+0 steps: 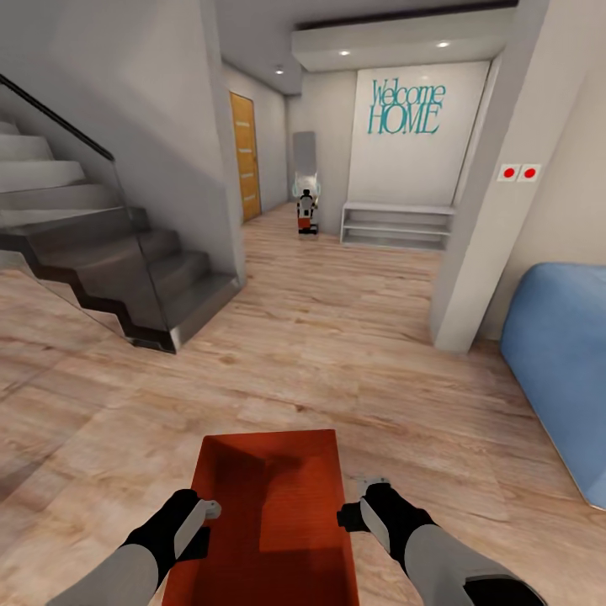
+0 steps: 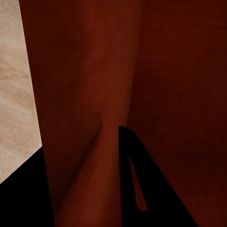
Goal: Move the two storage containers from the living room to the garage. In the garage, place one container on the floor and stack the other container on top of it (either order is fine).
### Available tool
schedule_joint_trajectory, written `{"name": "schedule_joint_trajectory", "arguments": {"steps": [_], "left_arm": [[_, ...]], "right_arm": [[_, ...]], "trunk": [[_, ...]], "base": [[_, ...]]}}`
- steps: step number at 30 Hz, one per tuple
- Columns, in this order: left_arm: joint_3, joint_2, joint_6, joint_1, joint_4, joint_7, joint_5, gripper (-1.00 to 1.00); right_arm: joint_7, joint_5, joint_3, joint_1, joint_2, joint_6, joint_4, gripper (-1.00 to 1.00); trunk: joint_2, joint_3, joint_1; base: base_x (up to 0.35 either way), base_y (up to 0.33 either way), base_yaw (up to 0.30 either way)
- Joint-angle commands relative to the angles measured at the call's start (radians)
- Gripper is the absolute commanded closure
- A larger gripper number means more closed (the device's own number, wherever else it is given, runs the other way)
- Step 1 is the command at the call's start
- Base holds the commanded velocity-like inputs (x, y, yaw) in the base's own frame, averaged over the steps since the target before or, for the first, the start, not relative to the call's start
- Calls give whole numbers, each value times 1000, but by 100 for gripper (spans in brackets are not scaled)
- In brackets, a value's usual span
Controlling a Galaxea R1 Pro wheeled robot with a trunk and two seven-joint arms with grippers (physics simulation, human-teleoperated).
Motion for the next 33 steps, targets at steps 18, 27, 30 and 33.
{"name": "schedule_joint_trajectory", "arguments": {"steps": [18,27,30,33], "left_arm": [[-5,0,-29,-1,1,7,72,100],[-5,0,-30,-1,1,7,72,100],[-5,0,-30,-1,1,7,72,100],[-5,0,-30,-1,1,7,72,100]], "right_arm": [[-1,38,9,0,-36,-31,-1,100],[-2,38,9,1,-36,-31,-1,100],[-2,38,9,1,-36,-31,-1,100],[-1,38,9,2,-36,-31,-1,100]], "trunk": [[0,-1,0],[0,-1,0],[0,-1,0],[0,-1,0]], "base": [[341,0,0],[341,0,0],[341,0,0],[341,0,0]]}}
